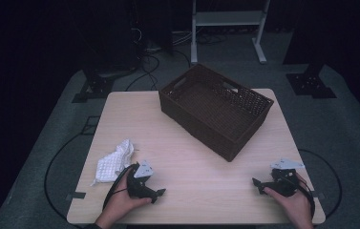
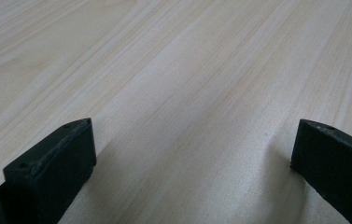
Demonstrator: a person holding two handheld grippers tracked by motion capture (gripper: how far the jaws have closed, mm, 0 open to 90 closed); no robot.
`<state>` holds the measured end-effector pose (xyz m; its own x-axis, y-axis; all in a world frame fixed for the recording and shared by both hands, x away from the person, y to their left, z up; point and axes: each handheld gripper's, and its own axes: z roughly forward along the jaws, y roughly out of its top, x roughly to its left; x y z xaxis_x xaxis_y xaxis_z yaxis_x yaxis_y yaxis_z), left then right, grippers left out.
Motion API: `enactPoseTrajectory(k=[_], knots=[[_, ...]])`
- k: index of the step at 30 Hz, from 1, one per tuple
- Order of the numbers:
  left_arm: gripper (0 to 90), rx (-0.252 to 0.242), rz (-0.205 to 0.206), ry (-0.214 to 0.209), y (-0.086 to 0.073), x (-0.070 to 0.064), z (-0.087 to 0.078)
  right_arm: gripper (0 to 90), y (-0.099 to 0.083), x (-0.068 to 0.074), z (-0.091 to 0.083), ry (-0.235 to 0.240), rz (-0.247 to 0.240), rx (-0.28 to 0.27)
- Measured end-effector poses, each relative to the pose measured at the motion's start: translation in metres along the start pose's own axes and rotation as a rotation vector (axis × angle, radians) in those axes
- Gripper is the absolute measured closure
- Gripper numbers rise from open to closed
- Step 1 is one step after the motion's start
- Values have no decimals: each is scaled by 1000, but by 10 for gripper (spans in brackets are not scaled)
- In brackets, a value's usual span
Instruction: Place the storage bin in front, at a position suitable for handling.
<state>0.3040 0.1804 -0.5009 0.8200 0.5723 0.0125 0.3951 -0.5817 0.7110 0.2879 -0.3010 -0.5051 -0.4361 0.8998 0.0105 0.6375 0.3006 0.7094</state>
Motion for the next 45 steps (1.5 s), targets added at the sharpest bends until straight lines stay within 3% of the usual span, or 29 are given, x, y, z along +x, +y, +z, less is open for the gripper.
enactPoseTrajectory(k=[18, 20, 30, 36, 45], knots=[[0, 5, 8, -3, 1, 1, 0, 14, 2, 1, 0, -15, 20, 3], [0, 5, 8, -2, 1, 1, 0, 79, 4, 3, -2, 0, 11, -4], [0, 4, 6, -1, 0, 0, 0, 81, 17, 10, -6, 24, -28, -13], [0, 4, 6, -1, 0, 0, 0, 133, 32, 16, -13, 29, -61, -56], [0, 4, 6, -1, 0, 0, 0, 151, 47, 15, -20, 57, -62, -107]])
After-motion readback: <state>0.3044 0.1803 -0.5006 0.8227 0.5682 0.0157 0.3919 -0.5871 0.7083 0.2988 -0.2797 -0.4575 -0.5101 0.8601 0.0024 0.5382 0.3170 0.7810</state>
